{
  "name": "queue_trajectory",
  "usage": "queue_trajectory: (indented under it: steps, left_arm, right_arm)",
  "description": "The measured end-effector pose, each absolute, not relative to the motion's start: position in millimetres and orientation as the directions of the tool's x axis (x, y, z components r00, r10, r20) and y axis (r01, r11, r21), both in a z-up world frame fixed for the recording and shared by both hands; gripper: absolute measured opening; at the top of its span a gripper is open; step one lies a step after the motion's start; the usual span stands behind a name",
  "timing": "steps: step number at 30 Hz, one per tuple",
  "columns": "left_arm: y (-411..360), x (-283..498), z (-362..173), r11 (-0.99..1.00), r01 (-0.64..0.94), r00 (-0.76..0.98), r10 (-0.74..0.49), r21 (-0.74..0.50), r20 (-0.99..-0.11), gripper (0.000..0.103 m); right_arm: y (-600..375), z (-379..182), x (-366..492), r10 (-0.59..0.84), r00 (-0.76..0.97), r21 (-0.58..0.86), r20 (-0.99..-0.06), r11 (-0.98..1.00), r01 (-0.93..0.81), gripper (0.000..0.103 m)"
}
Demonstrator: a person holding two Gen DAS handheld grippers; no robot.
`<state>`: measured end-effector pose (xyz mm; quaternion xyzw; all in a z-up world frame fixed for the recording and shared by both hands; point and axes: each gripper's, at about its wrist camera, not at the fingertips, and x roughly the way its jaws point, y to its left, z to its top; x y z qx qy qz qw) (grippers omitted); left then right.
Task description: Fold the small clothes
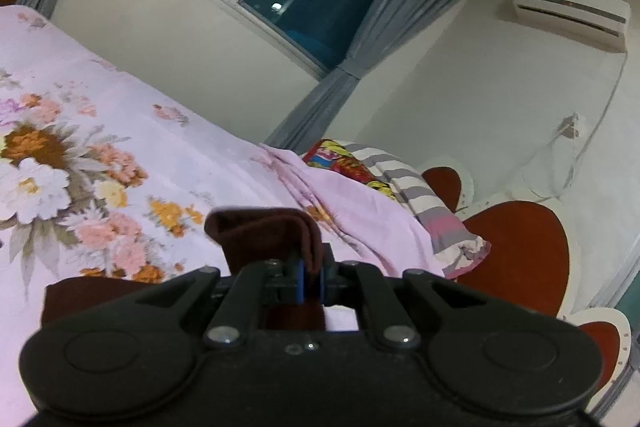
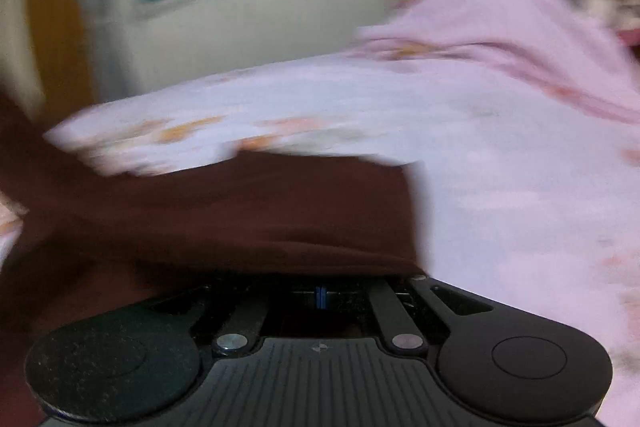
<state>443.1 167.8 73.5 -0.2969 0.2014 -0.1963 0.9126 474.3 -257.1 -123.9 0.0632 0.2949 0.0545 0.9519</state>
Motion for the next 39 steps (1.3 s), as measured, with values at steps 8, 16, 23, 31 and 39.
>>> queue_trajectory:
  steps: [8, 16, 23, 31, 39]
  left_arm:
    - [196, 441, 46, 0.744, 0.167, 0.844, -0.447, -0.646, -0.296, 0.000]
    - [227, 407, -18, 0.790, 0.010, 0.825, -0.353, -0.614, -0.441, 0.046]
    - [234, 427, -66, 0.628, -0.058, 0.788, -0.448, -0.776, -0.421, 0.039]
    - [237, 420, -67, 0.675, -0.102, 0.774, -0.407, -0.731, -0.485, 0.042]
    - [272, 388, -55, 0.792, -0.135, 0.791, -0.276, -0.595, -0.547, 0.044]
  right_arm:
    - [-283, -131, 476, 0.145, 0.811, 0.238, -0.567, 0.971, -0.007, 0.000]
    - [-279, -115, 410, 0.224, 0.813, 0.173, -0.538, 0.973, -0.154, 0.090]
    - [-285, -113, 376, 0.235, 0.845, 0.194, -0.481, 0.968, -0.158, 0.089]
    - [-244, -65, 465, 0.470, 0.771, 0.223, -0.429, 0.883, -0.414, 0.061]
    - [-207, -90, 518, 0.577, 0.575, 0.183, -0.579, 0.780, -0.599, 0.059]
